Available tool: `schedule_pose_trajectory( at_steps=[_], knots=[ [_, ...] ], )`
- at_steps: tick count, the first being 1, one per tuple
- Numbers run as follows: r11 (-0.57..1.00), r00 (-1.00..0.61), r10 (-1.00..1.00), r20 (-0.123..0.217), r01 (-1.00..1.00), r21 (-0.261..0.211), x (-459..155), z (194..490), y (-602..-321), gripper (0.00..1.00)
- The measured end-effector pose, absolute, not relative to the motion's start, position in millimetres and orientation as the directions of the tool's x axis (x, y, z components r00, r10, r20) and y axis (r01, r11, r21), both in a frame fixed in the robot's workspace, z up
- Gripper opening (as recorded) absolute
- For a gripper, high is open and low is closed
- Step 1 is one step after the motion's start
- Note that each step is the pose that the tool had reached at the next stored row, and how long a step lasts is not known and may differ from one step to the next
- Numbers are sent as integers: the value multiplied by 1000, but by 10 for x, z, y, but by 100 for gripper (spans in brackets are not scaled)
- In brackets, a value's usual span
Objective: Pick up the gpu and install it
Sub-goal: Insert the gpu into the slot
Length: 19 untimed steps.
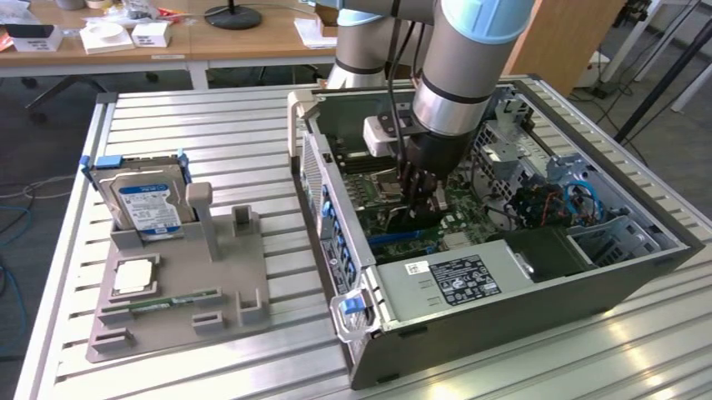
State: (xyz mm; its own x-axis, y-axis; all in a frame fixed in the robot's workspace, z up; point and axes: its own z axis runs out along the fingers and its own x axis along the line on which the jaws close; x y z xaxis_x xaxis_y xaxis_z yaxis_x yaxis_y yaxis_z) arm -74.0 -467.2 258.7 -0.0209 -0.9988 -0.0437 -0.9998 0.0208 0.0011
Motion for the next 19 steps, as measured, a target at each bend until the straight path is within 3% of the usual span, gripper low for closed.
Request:
schedule_pose_trajectory(
  at_steps=[19],
  knots=[
    [21, -21, -999, -44, -1000, 1, -740, 2567, -4672, 26]
  ],
)
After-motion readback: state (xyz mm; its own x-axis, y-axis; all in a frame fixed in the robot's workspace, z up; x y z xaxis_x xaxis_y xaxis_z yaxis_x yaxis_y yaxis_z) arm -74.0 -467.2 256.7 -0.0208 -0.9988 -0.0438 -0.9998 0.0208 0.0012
